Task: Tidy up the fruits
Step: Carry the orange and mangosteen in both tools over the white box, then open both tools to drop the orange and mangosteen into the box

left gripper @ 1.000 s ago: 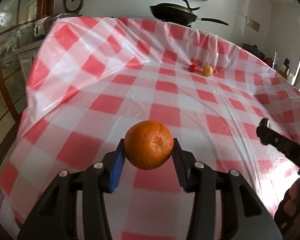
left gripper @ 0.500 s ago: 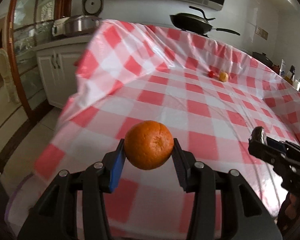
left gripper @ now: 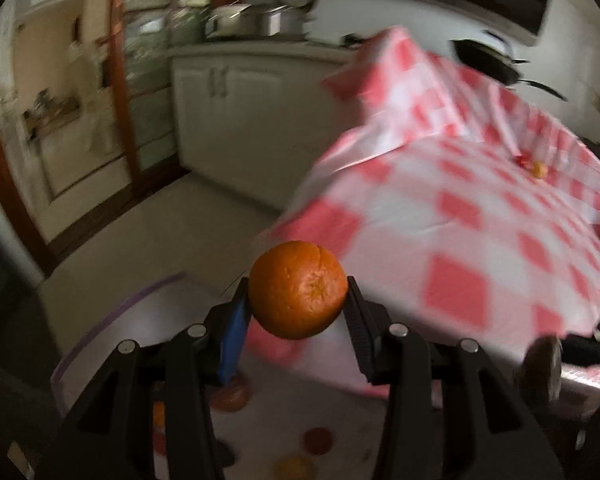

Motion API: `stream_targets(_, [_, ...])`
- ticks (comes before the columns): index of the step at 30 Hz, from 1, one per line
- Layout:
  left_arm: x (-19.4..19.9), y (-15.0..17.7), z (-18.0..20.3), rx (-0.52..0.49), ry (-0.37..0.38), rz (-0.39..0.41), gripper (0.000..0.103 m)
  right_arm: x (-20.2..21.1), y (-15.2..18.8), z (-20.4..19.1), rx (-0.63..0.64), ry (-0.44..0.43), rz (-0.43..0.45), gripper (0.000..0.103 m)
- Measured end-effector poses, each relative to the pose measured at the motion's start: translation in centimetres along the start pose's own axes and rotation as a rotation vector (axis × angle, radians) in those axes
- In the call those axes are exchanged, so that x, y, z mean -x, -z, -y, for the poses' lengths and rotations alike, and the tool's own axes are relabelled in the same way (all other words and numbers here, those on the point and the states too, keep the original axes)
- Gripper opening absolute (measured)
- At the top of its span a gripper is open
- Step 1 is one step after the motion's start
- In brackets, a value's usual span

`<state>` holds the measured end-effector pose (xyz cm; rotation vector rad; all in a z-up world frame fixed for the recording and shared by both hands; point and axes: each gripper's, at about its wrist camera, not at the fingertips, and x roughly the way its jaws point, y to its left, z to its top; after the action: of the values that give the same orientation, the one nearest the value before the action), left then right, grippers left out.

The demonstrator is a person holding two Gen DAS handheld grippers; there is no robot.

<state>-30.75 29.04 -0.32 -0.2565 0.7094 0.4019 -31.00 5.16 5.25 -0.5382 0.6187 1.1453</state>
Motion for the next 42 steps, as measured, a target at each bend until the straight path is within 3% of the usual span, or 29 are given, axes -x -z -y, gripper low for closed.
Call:
stream_targets(7, [-3.3,3.0,-5.9,0.099,-0.132,-0.127,0.046,-7.3,-1.2,-4.7,0.107,-0.166,-0.156,0.039])
stream_targets(14, [-7.3,5.9,-10.4,0.175,-0.252,-0.274,0.046,-14.5,0.9,-7.9,0.197,-0.197,-0.363,0.039])
stream_targets(18, [-8.5,6.9,-11.5,0.200,-0.273,-0.323,0.046,-16.6,2.1,-9.1,0.233,-0.212,-0.436,0.039])
stream_targets(26, [-10.1,9.2,-13.4,0.261,-0.294,-0.395,0.046,-18.8,3.5,-9.7,0.256,-0.216,-0.512,0.039])
stream_targets(37, [-10.1,10.0,-13.4,0.307,-0.303,-0.408,0.046,-19.6,4.1,-10.4,0.307,-0.206,-0.536,0.040])
stream_targets(40, [-10.2,9.8,-13.6,0.321,-0.300,-0.411,0.047,-19.2,4.0,-10.8,0.323,-0.197,-0.524,0.052])
stream_targets(41, [-10.1,9.7,-13.7,0.330,-0.303,-0.406,0.055,-18.9,3.9,-10.9,0.329,-0.199,-0.510,0.060])
stream_targets(42, [-10.0,9.7,-13.8,0.335,-0.307,-0.395,0.069,-18.6,3.8,-10.8,0.331,-0.205,-0.497,0.063])
